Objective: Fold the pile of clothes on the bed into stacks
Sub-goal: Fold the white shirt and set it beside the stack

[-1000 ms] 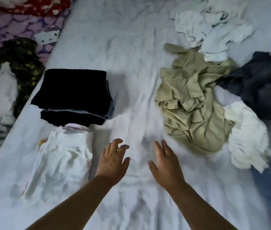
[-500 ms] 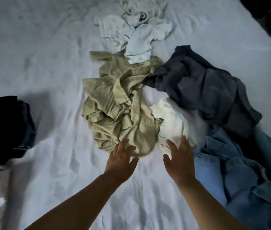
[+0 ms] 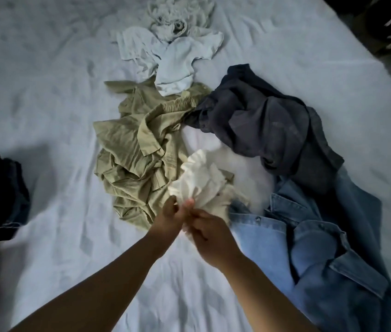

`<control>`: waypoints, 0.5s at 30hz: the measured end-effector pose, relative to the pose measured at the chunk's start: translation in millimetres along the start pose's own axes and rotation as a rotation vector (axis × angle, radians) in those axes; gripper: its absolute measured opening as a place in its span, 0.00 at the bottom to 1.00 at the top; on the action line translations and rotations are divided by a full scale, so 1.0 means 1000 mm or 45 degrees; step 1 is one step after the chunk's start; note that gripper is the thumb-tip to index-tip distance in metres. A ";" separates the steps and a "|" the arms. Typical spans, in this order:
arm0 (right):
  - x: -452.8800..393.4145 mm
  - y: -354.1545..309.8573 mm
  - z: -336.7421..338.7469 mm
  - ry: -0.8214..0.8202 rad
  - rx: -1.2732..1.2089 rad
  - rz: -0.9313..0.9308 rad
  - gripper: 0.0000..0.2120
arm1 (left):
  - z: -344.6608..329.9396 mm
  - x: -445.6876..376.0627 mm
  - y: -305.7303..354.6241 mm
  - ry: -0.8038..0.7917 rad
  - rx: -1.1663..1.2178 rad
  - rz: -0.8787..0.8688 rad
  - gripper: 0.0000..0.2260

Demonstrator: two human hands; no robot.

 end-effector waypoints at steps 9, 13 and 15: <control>0.038 -0.070 0.028 0.147 -0.056 -0.017 0.15 | 0.065 0.063 0.033 0.166 0.020 0.043 0.16; 0.056 -0.087 0.047 0.212 0.099 -0.122 0.18 | 0.095 0.109 0.062 0.112 0.018 -0.055 0.09; 0.062 -0.112 0.054 0.247 0.142 -0.045 0.21 | 0.108 0.136 0.081 0.084 -0.016 -0.155 0.05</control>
Point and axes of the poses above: each hand's wrist, its own x-axis away from the middle knuckle, its own z-axis out of the back of the hand, y = z × x, the point moved 6 cm from there along -x, towards the middle knuckle, and after that the axes turned 14 degrees about x, right-handed, at the moved point
